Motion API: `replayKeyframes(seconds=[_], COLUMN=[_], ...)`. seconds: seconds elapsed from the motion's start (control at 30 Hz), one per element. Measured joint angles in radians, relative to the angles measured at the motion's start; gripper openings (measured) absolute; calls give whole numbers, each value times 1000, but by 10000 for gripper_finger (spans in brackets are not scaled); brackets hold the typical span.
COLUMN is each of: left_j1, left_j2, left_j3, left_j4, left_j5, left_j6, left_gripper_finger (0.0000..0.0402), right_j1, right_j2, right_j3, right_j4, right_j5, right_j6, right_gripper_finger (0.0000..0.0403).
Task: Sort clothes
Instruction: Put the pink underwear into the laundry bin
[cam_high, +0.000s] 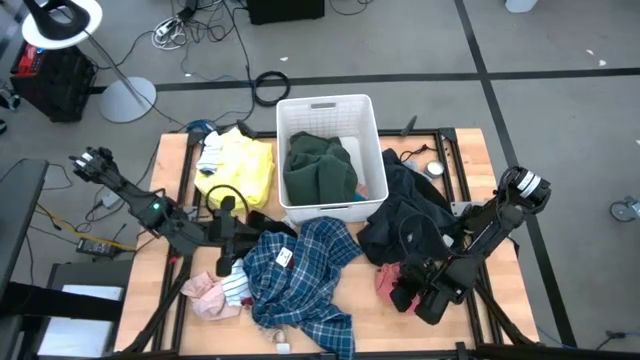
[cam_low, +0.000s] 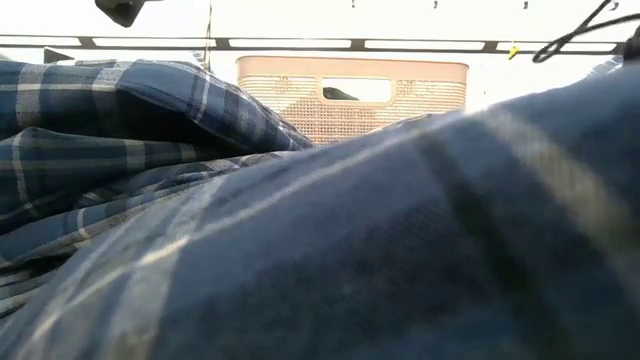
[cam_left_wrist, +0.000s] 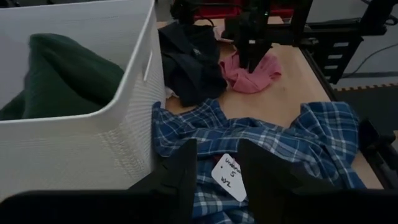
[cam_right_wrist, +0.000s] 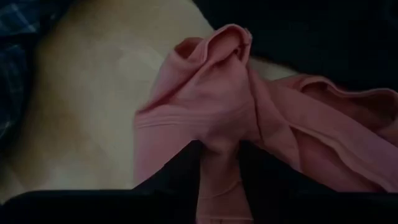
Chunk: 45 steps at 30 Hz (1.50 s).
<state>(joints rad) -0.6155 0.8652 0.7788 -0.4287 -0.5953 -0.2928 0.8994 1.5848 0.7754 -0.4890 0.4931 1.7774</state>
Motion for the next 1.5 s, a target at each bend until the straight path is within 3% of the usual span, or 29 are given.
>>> replayKeyframes(seconds=[0.23,0.53,0.83,1.17,1.5], left_j1=[0,1,29,119,161], left_j2=[84,138,137,63,-100], left_j3=[0,0,-1,-223,-328], left_j4=[68,168,166,393,388], left_j5=[10,85,85,250,312], left_j6=[4,47,62,72,79], left_gripper_finger=[124,124,124,124,124], right_j1=[-52,-145,-263,-430,-671], right_j2=[0,0,0,0,0], right_j3=[-21,153,466,799,1040], right_j4=[77,65,53,50,52], right_j5=[28,141,229,230,226], right_j6=[-166,-498,-988,-1494,-1794], right_gripper_finger=[12,5,2,1,2])
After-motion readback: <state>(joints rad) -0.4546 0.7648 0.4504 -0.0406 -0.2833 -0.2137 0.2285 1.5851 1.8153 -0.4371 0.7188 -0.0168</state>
